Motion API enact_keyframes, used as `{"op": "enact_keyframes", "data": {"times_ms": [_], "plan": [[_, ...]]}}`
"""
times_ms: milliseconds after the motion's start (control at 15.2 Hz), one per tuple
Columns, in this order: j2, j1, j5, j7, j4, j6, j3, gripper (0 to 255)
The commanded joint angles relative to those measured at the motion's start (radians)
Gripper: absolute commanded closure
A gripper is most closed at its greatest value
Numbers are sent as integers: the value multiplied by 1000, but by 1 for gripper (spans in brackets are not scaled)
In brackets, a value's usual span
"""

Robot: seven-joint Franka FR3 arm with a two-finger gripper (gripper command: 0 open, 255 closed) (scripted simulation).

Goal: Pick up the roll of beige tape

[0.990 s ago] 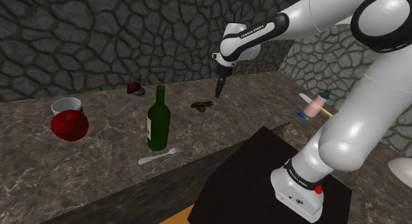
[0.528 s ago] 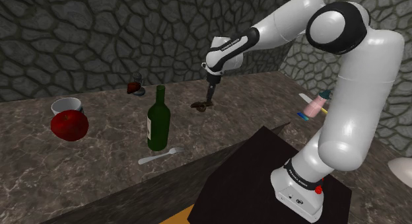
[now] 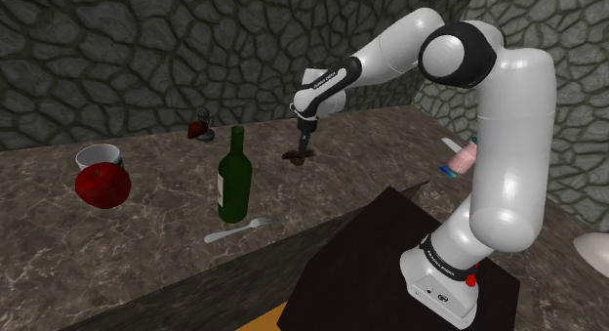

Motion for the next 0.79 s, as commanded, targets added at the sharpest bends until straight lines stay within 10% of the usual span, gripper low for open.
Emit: {"op": "enact_keyframes", "data": {"times_ms": [0,198,264,726], "plan": [[25,-4,3,-5,6,19,2,0],[42,-6,6,-7,10,32,4,0],[43,-5,6,-7,9,34,4,255],[42,-6,6,-8,7,35,4,255]]}}
